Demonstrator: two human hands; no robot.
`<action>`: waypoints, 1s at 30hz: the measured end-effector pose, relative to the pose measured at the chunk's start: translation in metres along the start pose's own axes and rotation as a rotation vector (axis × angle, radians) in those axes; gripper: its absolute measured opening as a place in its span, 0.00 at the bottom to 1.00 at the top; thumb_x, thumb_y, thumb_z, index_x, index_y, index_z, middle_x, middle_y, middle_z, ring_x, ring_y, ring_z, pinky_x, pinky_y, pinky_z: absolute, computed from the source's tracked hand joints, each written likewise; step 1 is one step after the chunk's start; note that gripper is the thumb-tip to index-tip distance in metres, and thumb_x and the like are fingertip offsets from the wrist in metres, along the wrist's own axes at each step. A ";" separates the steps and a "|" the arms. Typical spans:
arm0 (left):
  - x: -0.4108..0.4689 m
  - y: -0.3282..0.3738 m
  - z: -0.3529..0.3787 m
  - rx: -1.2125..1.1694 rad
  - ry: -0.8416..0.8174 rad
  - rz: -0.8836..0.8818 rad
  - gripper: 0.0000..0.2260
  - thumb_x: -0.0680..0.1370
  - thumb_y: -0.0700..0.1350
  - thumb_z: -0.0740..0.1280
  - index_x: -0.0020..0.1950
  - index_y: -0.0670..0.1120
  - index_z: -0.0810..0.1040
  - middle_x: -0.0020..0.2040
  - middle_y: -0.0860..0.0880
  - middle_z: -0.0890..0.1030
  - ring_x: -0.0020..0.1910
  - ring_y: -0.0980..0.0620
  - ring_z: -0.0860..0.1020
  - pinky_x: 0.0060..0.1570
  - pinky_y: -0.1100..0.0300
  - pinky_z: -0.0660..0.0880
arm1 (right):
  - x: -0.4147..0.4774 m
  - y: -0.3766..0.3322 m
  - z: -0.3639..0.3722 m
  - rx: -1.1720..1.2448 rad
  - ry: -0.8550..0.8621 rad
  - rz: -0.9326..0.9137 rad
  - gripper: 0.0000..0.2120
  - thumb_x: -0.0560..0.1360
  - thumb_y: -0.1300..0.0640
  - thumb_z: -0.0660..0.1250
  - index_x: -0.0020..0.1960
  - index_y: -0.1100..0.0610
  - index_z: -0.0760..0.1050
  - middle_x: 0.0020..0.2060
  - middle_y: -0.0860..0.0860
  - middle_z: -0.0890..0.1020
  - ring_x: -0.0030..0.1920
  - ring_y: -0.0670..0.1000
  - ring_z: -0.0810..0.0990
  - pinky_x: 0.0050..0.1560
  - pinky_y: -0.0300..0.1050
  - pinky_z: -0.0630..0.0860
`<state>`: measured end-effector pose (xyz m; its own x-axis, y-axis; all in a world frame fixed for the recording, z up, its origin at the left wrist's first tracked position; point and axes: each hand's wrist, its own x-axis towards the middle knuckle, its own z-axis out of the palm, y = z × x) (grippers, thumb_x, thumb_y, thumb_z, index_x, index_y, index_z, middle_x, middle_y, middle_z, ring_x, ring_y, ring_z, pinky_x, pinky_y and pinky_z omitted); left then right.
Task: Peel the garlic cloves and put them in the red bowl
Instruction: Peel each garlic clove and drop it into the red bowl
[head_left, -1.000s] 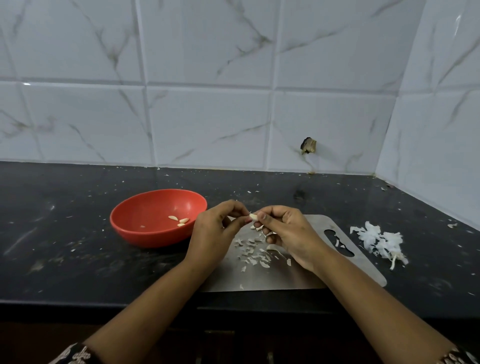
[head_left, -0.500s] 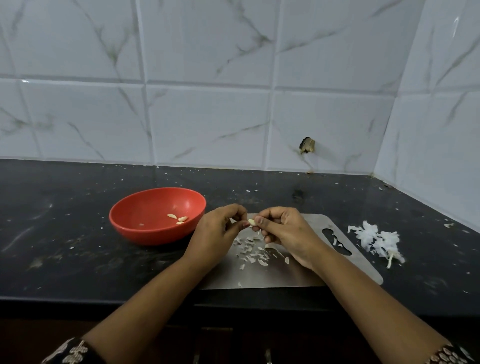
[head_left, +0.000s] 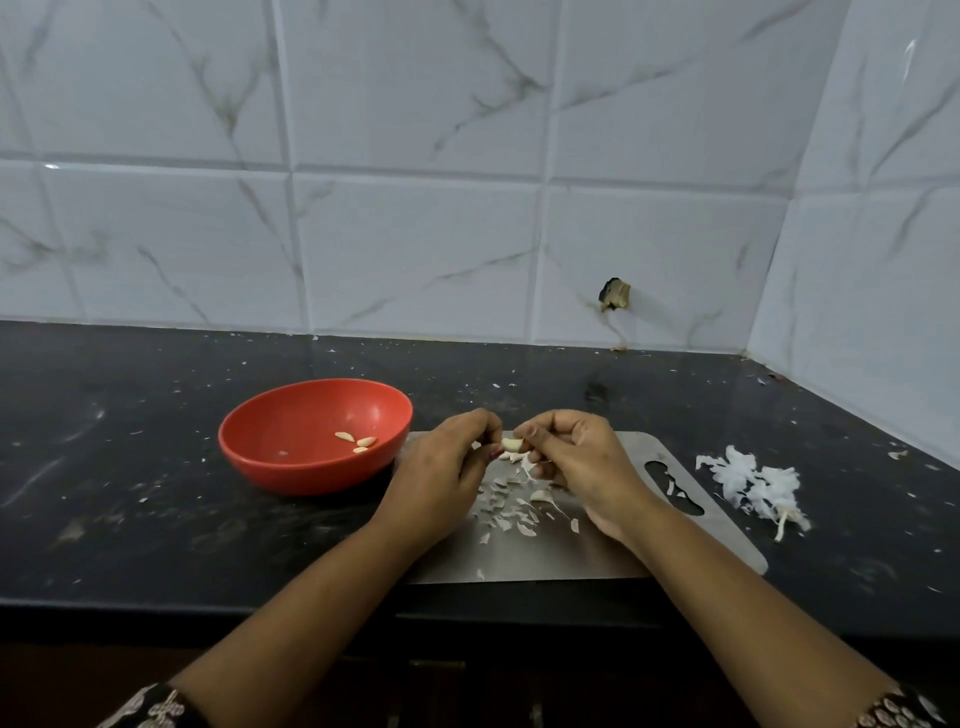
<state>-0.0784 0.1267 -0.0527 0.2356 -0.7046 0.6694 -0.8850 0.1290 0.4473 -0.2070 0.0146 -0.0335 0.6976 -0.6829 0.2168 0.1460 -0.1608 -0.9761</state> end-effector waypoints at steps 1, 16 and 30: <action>0.000 -0.001 0.000 -0.008 0.000 -0.002 0.05 0.78 0.40 0.65 0.46 0.50 0.73 0.40 0.59 0.74 0.40 0.61 0.72 0.37 0.66 0.67 | -0.001 0.001 0.002 -0.006 -0.041 0.001 0.05 0.78 0.62 0.66 0.46 0.61 0.81 0.35 0.52 0.83 0.33 0.44 0.79 0.33 0.35 0.76; -0.001 0.011 -0.001 0.239 0.045 0.022 0.03 0.81 0.45 0.60 0.51 0.48 0.72 0.44 0.56 0.73 0.33 0.53 0.72 0.29 0.61 0.65 | -0.006 0.000 0.004 -0.121 -0.139 -0.089 0.06 0.76 0.61 0.68 0.51 0.56 0.83 0.46 0.53 0.85 0.46 0.44 0.83 0.37 0.35 0.76; -0.002 0.003 0.002 0.222 -0.004 0.005 0.06 0.78 0.45 0.66 0.48 0.54 0.71 0.44 0.59 0.78 0.33 0.57 0.75 0.34 0.61 0.72 | -0.002 -0.002 -0.003 0.068 0.017 0.009 0.06 0.76 0.57 0.69 0.51 0.54 0.83 0.41 0.43 0.84 0.40 0.39 0.79 0.41 0.39 0.76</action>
<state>-0.0823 0.1270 -0.0538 0.2293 -0.7071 0.6689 -0.9531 -0.0236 0.3018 -0.2108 0.0140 -0.0321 0.6869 -0.6964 0.2077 0.1876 -0.1061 -0.9765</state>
